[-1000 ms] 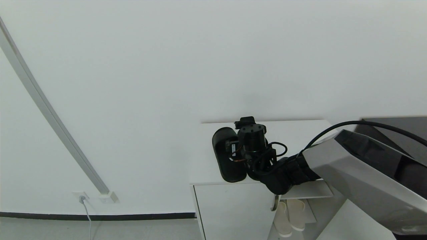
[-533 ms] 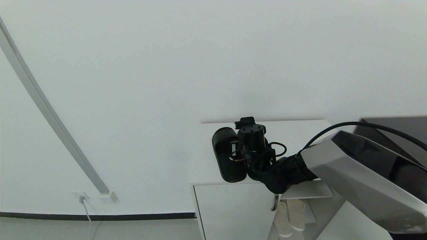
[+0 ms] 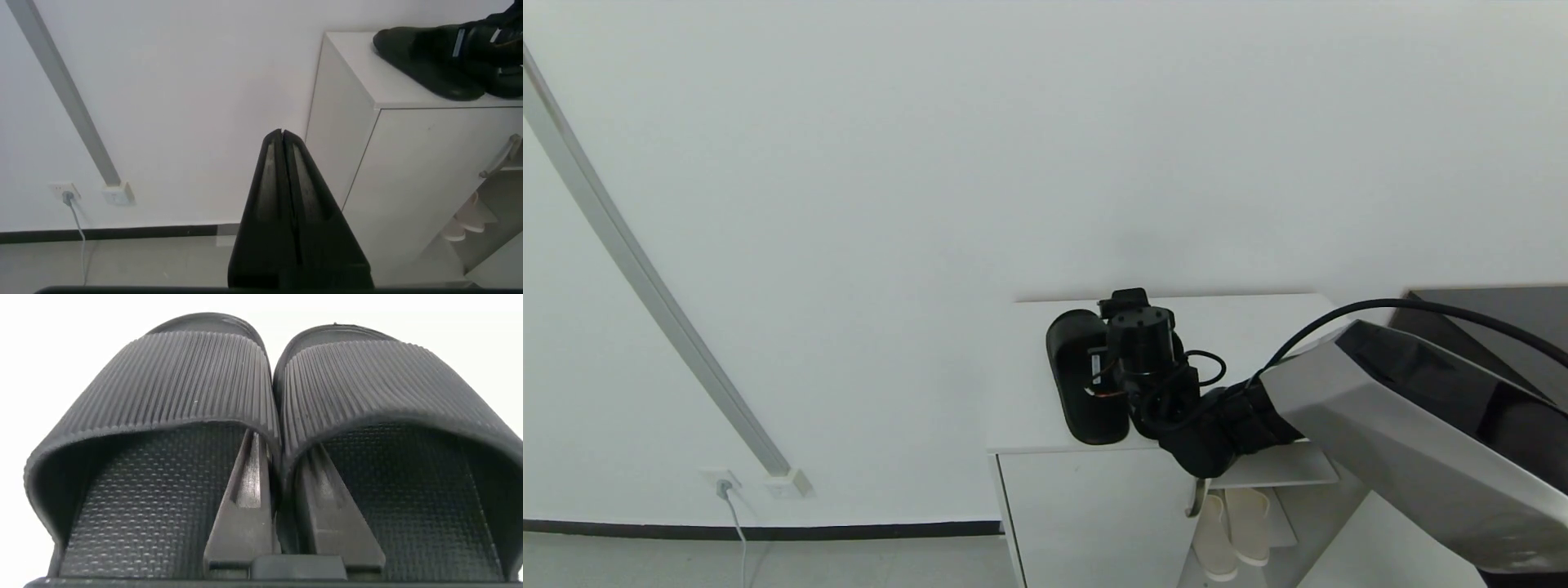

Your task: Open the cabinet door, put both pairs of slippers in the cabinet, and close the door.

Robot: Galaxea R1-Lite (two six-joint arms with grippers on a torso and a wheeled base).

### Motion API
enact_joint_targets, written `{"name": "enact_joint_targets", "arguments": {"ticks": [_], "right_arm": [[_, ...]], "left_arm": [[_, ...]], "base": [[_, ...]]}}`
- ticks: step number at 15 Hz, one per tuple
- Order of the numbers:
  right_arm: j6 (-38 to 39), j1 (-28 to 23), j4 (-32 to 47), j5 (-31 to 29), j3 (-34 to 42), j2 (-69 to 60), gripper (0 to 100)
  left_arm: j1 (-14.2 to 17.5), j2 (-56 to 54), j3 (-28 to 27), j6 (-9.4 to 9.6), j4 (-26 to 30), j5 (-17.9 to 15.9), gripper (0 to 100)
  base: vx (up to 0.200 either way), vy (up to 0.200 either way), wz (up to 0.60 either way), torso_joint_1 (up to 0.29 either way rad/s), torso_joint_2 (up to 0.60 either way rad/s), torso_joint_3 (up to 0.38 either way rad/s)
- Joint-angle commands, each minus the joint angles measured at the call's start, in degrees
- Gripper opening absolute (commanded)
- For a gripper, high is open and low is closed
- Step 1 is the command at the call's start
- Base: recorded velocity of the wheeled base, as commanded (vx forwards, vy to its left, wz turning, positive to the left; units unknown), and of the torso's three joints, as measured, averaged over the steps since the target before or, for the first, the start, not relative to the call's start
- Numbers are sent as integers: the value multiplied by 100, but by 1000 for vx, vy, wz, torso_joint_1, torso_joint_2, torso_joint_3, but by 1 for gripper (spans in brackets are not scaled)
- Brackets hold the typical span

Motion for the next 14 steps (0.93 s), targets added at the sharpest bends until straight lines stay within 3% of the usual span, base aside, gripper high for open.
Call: {"name": "enact_joint_targets", "arguments": {"ticks": [1,9,12,14], "right_arm": [[8,43,-26,8,410,-470,0],[8,456,-545,984,3609,-2984,0],[26,526,-642,1704,4506,-3766,0],[8,544,-642,1880,4717,-3898,0]], "left_arm": [[1,7,0,-1,-1,2,0],[10,7,0,25,-1,-7,0],[1,7,0,16,-1,2,0],[1,7,0,25,-1,-7,0]], "base": [[0,0,0,0,0,0],[0,0,0,0,0,0],[0,0,0,0,0,0],[0,0,0,0,0,0]]}}
